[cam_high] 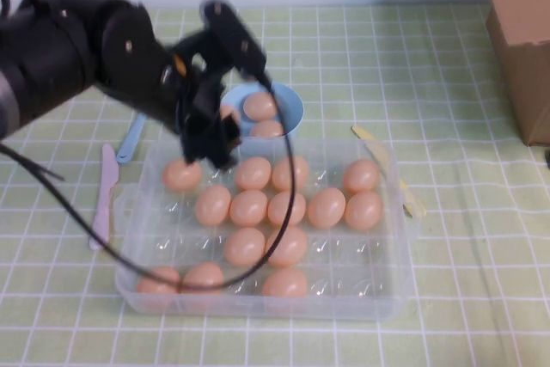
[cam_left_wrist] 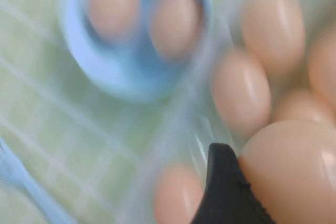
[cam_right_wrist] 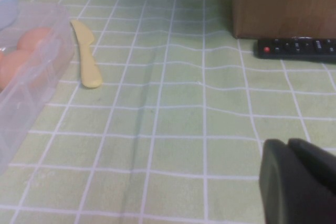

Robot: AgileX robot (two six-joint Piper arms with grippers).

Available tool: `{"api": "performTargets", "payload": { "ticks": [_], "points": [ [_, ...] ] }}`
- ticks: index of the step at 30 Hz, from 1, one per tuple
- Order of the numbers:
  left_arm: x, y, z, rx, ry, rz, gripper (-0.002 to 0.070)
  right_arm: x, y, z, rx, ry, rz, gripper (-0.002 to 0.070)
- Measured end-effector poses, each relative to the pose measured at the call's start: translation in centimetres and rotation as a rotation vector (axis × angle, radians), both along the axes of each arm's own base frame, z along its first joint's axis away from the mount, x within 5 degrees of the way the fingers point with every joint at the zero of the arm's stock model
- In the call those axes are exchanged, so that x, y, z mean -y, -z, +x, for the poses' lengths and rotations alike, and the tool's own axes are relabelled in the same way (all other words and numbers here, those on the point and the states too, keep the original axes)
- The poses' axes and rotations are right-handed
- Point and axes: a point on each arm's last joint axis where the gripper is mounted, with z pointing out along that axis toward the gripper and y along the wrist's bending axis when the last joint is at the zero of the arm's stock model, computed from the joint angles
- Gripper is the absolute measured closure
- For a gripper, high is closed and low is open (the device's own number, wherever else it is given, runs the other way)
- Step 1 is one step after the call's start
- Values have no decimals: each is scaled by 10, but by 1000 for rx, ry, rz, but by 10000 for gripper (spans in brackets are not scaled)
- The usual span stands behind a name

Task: Take an egg out of the egg box
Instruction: Place the egg in the bowl

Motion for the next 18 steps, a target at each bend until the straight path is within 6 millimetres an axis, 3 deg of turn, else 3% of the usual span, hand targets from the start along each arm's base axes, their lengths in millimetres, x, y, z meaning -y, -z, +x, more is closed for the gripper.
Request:
{"api": "performTargets", "payload": {
  "ticks": [2,6,14,18],
  "points": [
    [9,-14,11,57,-19,-106,316,0,0,0,0,0,0,694],
    [25,-14,37,115,-41,-200,316,0,0,0,0,0,0,694],
    [35,37,102,8,-205,-257,316,0,0,0,0,0,0,694],
    [35,59,123,-41,-253,-253,316,0,0,0,0,0,0,694]
  ]
}}
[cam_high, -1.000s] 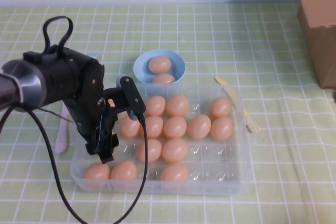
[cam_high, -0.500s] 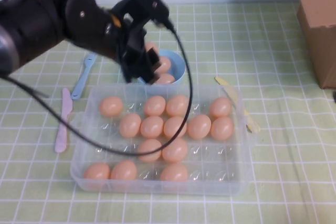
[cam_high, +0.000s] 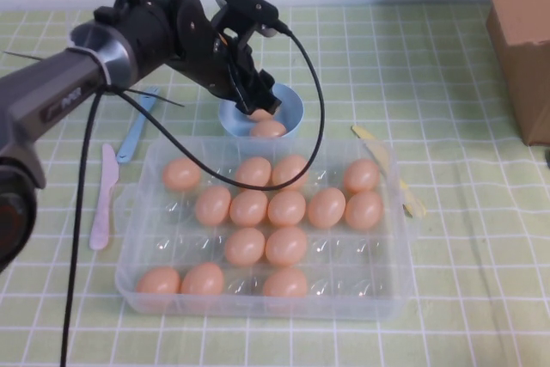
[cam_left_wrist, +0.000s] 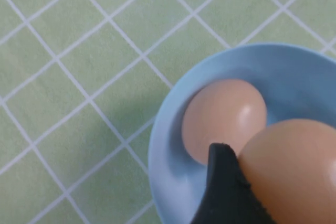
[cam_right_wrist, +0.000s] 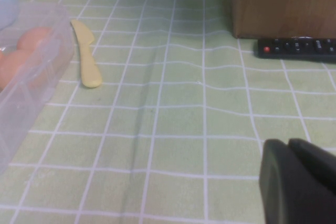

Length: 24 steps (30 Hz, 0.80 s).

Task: Take an egg out of the egg box
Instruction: Place the egg in the bowl

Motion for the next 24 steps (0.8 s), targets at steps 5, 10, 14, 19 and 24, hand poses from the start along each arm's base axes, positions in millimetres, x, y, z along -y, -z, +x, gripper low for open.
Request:
{"api": "performTargets", "payload": {
  "ticks": [5,10,14,19,24],
  "points": [
    [3,14,9,-18,-3,12,316,0,0,0,0,0,0,694],
    [1,22,12,-24,-7,41,317,0,0,0,0,0,0,694],
    [-2,22,13,-27,-26,40,317,0,0,0,0,0,0,694],
    [-4,27,15,-49,-59,26,317,0,0,0,0,0,0,694],
    [-5,27,15,-59,-72,20,317,0,0,0,0,0,0,694]
  ]
}}
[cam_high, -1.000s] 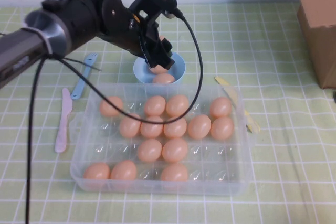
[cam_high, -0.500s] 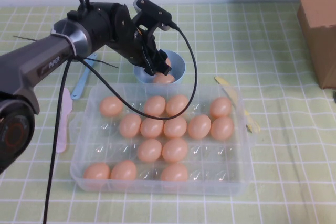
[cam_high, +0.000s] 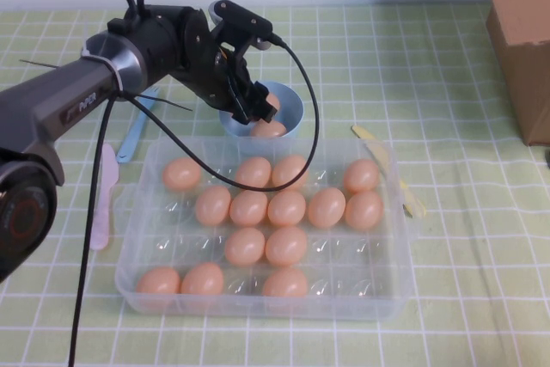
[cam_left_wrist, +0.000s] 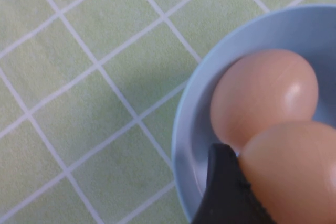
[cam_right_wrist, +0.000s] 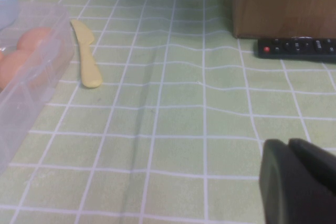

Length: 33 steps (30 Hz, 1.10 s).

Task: Take an egg out of the egg box
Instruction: Place the egg in the bowl

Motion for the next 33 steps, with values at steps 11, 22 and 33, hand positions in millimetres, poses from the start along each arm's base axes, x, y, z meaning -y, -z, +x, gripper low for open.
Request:
{"api": "performTargets", "payload": {
  "ticks": [11,22,33],
  "points": [
    [0,1,-1,-20,1,7,301,0,0,0,0,0,0,694],
    [1,13,1,-41,0,16,246,0,0,0,0,0,0,694],
    [-1,-1,0,-12,-3,-1,152,0,0,0,0,0,0,694]
  ]
}}
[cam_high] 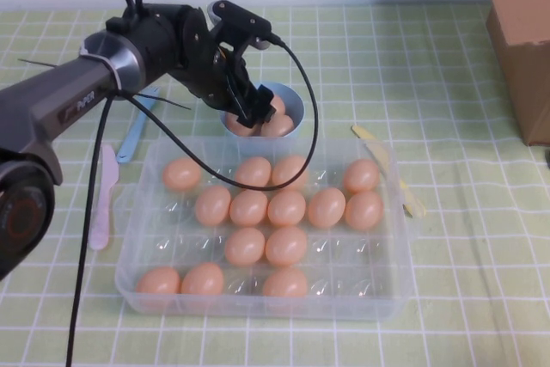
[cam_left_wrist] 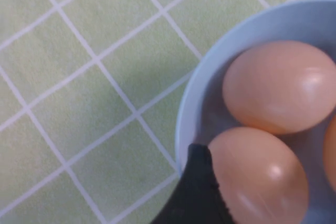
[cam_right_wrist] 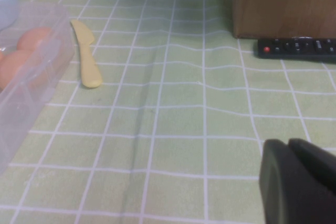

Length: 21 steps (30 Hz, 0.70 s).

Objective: Take an egg out of the egg box

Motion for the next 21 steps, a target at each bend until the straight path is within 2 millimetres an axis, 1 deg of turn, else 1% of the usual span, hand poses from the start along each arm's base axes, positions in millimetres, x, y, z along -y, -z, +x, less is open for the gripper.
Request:
{"api": "performTargets", "payload": {
  "ticks": [3,5,7,9,10,12,14,15,17,19,20,21],
  "points": [
    [-2,-18,-4,27,1,-12,153,0,0,0,0,0,0,694],
    [-4,-36,-9,52,2,-24,162,0,0,0,0,0,0,694],
    [-7,-58,-16,77,4,-35,192,0,0,0,0,0,0,694],
    [-12,-84,-28,95,9,-44,259,0,0,0,0,0,0,694],
    [-15,-96,-35,101,10,-48,308,0,0,0,0,0,0,694],
    [-22,-120,-52,119,13,-58,431,0,0,0,0,0,0,694],
    [-29,-134,-68,131,13,-67,540,0,0,0,0,0,0,694],
    [-35,-143,-81,139,13,-72,595,0,0,0,0,0,0,694],
    [-44,-153,-101,156,12,-79,640,0,0,0,0,0,0,694],
    [-55,-155,-126,167,10,-82,662,0,0,0,0,0,0,694],
    [-60,-164,-138,193,8,-94,666,0,0,0,0,0,0,694],
    [-64,-157,-146,179,7,-87,669,0,0,0,0,0,0,694]
  ]
}}
